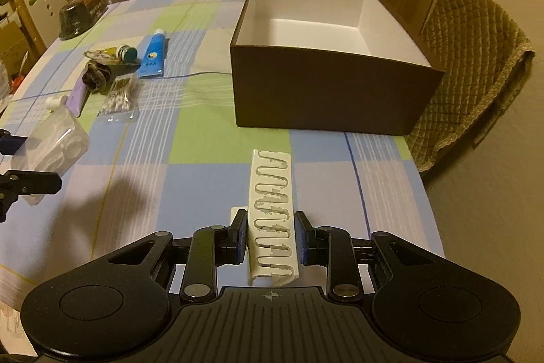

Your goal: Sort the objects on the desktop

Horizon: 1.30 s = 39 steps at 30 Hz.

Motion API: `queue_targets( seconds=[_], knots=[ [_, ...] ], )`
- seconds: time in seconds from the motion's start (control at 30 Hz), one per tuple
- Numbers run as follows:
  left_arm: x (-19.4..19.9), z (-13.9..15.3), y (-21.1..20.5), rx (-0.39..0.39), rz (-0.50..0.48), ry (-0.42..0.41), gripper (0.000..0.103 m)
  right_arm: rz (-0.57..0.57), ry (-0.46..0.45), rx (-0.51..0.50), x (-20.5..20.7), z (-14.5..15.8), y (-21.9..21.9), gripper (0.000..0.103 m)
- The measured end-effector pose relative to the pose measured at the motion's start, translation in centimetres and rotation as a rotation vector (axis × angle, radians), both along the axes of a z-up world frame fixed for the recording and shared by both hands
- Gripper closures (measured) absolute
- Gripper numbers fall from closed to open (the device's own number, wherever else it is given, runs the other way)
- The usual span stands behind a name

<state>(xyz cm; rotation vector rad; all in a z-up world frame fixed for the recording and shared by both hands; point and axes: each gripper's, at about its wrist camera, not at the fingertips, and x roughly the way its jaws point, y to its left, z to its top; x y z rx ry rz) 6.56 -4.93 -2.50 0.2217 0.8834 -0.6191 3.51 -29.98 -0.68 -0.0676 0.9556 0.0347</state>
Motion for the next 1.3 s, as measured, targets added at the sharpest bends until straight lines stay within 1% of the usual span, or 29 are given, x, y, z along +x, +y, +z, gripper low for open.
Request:
queue_targets(
  seconds=[0.13, 0.27, 0.4, 0.53, 0.67, 0.7, 0.83, 1.03, 1.1, 1.17, 1.23, 1.3],
  knots=[
    [-0.2, 0.1, -0.8, -0.004, -0.023, -0.001, 0.05, -0.042, -0.029, -0.001, -0.9, 0.8, -0.6, 0.076],
    [-0.6, 0.3, -2.4, -0.015, -0.07, -0.002, 0.05, -0.071, -0.059, -0.001, -1.3, 1.8, -1.6, 0.076],
    [-0.6, 0.9, -4.4, -0.024, -0.111, -0.019, 0.05, -0.08, -0.1, -0.003, -0.8, 3.0, -3.2, 0.076],
    [0.0, 1.6, -6.8, -0.032, -0.12, -0.05, 0.05, -0.066, -0.157, 0.017, 0.6, 4.6, -5.4, 0.076],
    [1.4, 3.0, -10.1, -0.041, -0.104, -0.11, 0.05, -0.027, -0.21, 0.042, 3.5, 6.5, -8.2, 0.076],
    [2.1, 3.5, -11.1, -0.058, -0.092, -0.111, 0.05, -0.017, -0.227, 0.053, 4.5, 7.0, -8.9, 0.076],
    [5.4, 5.8, -14.2, -0.089, -0.067, -0.158, 0.05, 0.03, -0.268, 0.093, 8.9, 8.7, -11.3, 0.076],
    [11.6, 8.7, -19.0, -0.079, -0.035, -0.216, 0.05, 0.096, -0.212, 0.072, 15.1, 6.9, -12.6, 0.076],
    [13.9, 8.8, -20.8, -0.064, -0.029, -0.218, 0.05, 0.119, -0.193, 0.066, 17.2, 6.3, -13.1, 0.076],
    [15.9, 8.3, -22.3, -0.035, -0.03, -0.215, 0.05, 0.141, -0.174, 0.059, 19.3, 5.7, -13.5, 0.076],
    [17.9, 7.3, -23.9, 0.018, -0.035, -0.214, 0.05, 0.163, -0.155, 0.052, 21.3, 5.1, -13.9, 0.076],
    [19.3, 6.3, -25.0, 0.054, -0.037, -0.202, 0.05, 0.183, -0.137, 0.047, 23.2, 4.4, -14.3, 0.076]
  ],
)
